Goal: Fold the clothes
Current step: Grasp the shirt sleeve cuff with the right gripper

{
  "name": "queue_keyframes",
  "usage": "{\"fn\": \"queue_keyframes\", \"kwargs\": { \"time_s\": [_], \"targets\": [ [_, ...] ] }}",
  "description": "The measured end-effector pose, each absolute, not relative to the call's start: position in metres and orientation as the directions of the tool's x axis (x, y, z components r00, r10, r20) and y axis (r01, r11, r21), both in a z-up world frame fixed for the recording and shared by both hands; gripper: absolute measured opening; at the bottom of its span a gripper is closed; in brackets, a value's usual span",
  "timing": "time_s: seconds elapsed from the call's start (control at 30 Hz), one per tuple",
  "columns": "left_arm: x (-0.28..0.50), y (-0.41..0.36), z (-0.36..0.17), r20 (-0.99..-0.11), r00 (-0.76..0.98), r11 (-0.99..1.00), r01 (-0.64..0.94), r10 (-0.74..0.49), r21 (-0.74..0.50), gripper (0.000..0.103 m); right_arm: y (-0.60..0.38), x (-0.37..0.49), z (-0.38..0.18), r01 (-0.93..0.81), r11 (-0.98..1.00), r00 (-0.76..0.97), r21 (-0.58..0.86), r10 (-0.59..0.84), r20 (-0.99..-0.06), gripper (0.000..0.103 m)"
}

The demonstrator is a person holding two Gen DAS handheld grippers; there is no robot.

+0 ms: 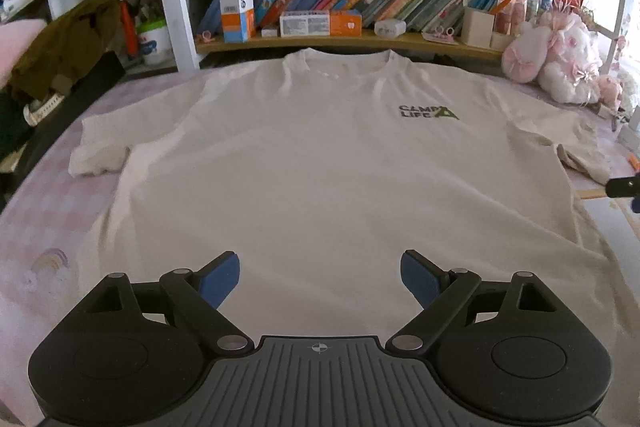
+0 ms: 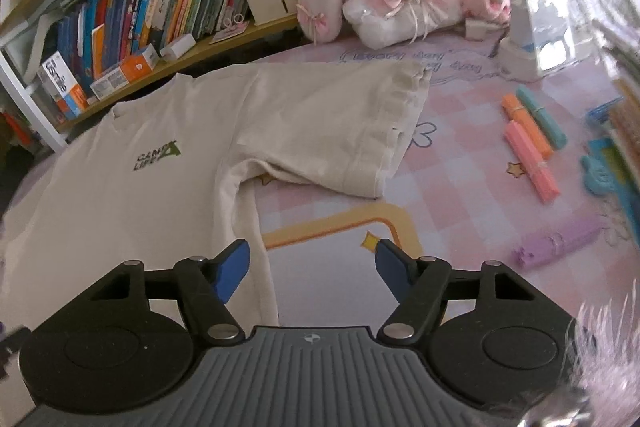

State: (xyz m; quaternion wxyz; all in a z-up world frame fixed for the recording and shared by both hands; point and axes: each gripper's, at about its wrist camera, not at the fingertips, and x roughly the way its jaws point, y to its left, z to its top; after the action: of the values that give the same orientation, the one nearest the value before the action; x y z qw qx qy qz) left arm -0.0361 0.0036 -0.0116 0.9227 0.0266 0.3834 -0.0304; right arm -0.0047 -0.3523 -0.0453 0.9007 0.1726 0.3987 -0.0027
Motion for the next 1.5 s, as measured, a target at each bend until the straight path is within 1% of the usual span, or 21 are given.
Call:
{"fn": "queue_keyframes", "kwargs": {
  "time_s": [0.13,0.3,0.4,0.53,0.7,0.9,1.03,1.1,1.23,1.3,1.37,1.43,1.5],
  "targets": [
    [-0.04,-0.009,-0.014,-0.713,0.701,0.998,0.061,-0.02,0.032,0.09,-0.369,0.01,-0.05,0.14,0.899,0.662,0.414,0.226,-0.714,0.054],
    [-0.04,-0.018,-0.021,-0.739,0.674,0.998,0.049,-0.007,0.035,0.09,-0.386,0.028,-0.059,0.2,0.82,0.639,0.536,0.306,-0.706,0.05],
    [-0.037,-0.02,-0.025,-0.749,0.662,0.998,0.051,-0.01,0.033,0.09,-0.396,0.037,-0.065,0.258,0.761,0.645,0.595,0.324,-0.693,0.048],
    [-0.033,-0.022,-0.026,-0.754,0.657,0.998,0.052,-0.008,0.035,0.09,-0.41,0.044,-0.071,0.344,0.662,0.675,0.666,0.319,-0.666,0.046],
    [-0.031,-0.023,-0.024,-0.755,0.656,0.996,0.071,-0.006,0.053,0.09,-0.431,0.054,-0.078,0.433,0.539,0.72,0.722,0.275,-0.637,0.046],
    [-0.028,-0.021,-0.024,-0.763,0.646,0.996,0.071,-0.001,0.059,0.09,-0.451,0.055,-0.092,0.471,0.376,0.785,0.798,0.233,-0.574,0.046],
    [-0.026,-0.022,-0.023,-0.764,0.645,0.995,0.079,-0.004,0.061,0.09,-0.461,0.055,-0.094,0.479,0.348,0.808,0.806,0.183,-0.559,0.046],
    [-0.026,-0.022,-0.024,-0.764,0.645,0.994,0.086,-0.009,0.061,0.09,-0.467,0.056,-0.096,0.473,0.331,0.813,0.817,0.193,-0.549,0.045],
    [-0.026,-0.023,-0.024,-0.763,0.646,0.993,0.098,-0.017,0.06,0.09,-0.461,0.064,-0.096,0.458,0.355,0.782,0.815,0.275,-0.559,0.044],
    [-0.025,-0.025,-0.024,-0.761,0.649,0.993,0.104,-0.02,0.062,0.09,-0.457,0.064,-0.097,0.458,0.351,0.781,0.816,0.28,-0.559,0.044],
    [-0.025,-0.025,-0.023,-0.759,0.651,0.992,0.108,-0.023,0.062,0.09,-0.456,0.066,-0.097,0.461,0.357,0.779,0.812,0.276,-0.563,0.039],
    [-0.026,-0.026,-0.023,-0.758,0.652,0.992,0.111,-0.026,0.062,0.09,-0.458,0.071,-0.097,0.481,0.38,0.764,0.79,0.261,-0.59,0.019],
    [-0.027,-0.025,-0.023,-0.757,0.653,0.992,0.112,-0.027,0.061,0.09,-0.458,0.075,-0.097,0.493,0.412,0.75,0.767,0.246,-0.614,0.009]
  ]
}}
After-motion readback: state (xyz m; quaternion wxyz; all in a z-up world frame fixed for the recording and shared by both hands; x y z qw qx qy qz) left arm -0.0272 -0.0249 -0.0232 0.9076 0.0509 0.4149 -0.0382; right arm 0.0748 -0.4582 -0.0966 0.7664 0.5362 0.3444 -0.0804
